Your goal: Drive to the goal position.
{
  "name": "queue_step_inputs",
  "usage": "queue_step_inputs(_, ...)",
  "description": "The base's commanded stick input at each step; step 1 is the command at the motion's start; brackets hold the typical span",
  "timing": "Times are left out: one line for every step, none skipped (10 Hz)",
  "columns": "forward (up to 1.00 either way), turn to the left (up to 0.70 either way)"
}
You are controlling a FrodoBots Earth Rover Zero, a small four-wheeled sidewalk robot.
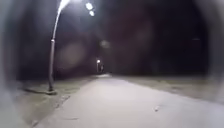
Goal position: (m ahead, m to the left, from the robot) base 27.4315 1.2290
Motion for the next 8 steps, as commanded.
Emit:
queue_step_inputs(1.0, 0.0)
queue_step_inputs(1.0, 0.0)
queue_step_inputs(1.0, 0.1)
queue_step_inputs(1.0, 0.26)
queue_step_inputs(1.0, 0.27)
queue_step_inputs(1.0, 0.22)
queue_step_inputs(1.0, 0.16)
queue_step_inputs(1.0, 0.1)
